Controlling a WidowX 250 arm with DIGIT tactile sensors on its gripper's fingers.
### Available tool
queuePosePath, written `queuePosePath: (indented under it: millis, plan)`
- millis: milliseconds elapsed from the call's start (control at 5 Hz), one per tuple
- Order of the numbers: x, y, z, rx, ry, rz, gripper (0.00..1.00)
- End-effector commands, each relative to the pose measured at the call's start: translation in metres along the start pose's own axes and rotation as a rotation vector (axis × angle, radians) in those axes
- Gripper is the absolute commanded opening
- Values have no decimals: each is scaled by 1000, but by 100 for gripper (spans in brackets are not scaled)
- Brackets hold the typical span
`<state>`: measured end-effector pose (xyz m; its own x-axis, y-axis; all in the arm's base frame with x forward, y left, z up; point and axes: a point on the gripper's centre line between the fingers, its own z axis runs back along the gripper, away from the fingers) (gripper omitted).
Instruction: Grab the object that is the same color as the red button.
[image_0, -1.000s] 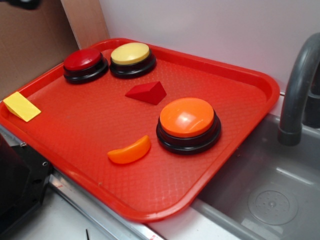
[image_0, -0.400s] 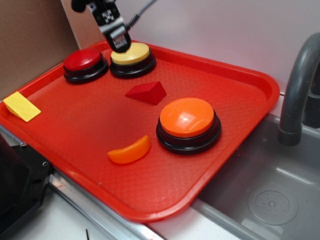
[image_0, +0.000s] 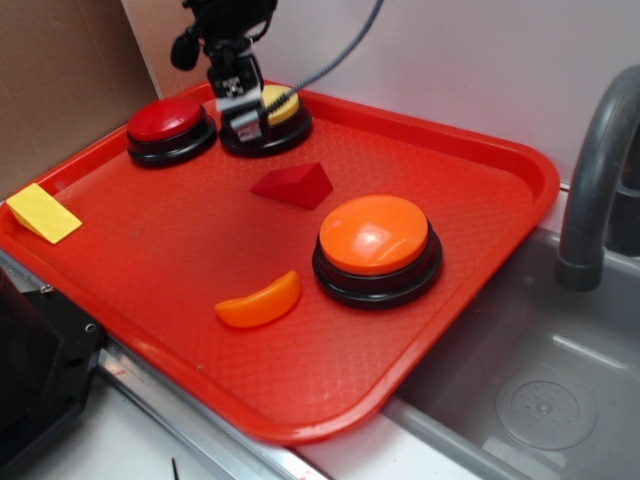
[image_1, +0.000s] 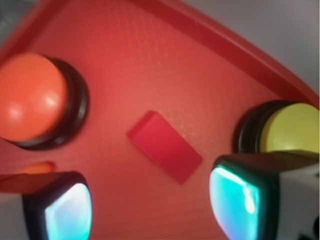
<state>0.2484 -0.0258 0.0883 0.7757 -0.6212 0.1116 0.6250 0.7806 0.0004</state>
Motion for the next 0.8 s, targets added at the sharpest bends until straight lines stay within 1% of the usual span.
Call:
queuePosePath:
  millis: [0,400,600]
  plan:
    - [6,1,-19,48,-19,-70,100]
    - [13,0,-37,55,5,-135,100]
    - [12,1,-46,28,2,-143,100]
